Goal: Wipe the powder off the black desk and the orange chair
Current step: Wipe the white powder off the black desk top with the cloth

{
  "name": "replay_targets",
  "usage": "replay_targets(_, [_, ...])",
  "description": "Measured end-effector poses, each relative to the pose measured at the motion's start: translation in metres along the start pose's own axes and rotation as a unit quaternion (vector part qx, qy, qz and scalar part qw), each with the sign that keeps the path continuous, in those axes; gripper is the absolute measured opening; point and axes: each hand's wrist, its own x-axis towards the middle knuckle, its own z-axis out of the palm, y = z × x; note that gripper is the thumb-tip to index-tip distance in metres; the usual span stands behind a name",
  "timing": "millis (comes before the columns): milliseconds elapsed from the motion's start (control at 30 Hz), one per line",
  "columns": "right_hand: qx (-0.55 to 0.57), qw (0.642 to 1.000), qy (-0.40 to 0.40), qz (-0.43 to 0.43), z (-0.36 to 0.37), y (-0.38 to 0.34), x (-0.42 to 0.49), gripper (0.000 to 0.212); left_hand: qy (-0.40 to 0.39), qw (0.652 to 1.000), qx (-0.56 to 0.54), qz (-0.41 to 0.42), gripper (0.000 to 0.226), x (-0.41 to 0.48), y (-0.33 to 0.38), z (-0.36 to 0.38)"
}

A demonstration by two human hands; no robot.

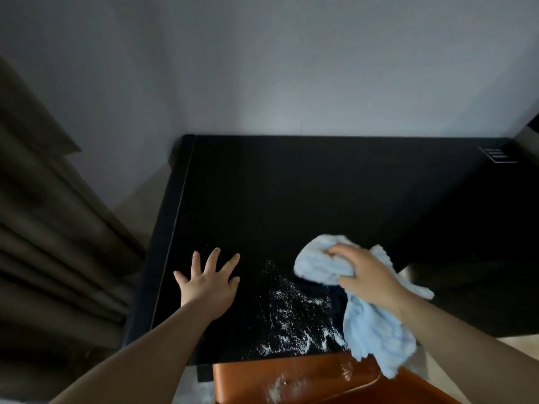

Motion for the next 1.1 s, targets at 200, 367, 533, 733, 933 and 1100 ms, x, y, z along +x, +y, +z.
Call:
replay_targets(200, [-0.139,0.913,-0.001,0.384,-0.023,0.037,-0.033,0.065,-0.019,1.000,0.004,0.014,0.053,-0.017,0.003,0.005])
replay_targets(367, [-0.179,0.954,0.007,0.241,0.024,-0.020,-0.051,0.062,-0.031,0.999,0.007,0.009,0.054,-0.023,0.008,0.006])
replay_targets(533, [0.073,0.992,0.060,0.086,0.027,-0.036,-0.054,0.052,-0.040,0.999,0.016,0.015,0.055,-0.030,0.012,0.007])
replay_targets(733, [-0.148,0.911,0.033,0.383,-0.013,0.019,-0.061,0.067,-0.043,0.998,0.020,0.029,0.055,-0.038,0.012,0.011])
replay_targets(933, [-0.173,0.969,0.008,0.178,0.026,-0.021,-0.058,0.063,-0.048,0.998,0.023,0.024,0.055,-0.037,0.015,0.009])
replay_targets(1100, [0.018,0.978,0.141,0.153,0.004,-0.019,-0.037,0.053,-0.074,0.996,0.025,0.029,0.057,-0.028,0.016,0.001])
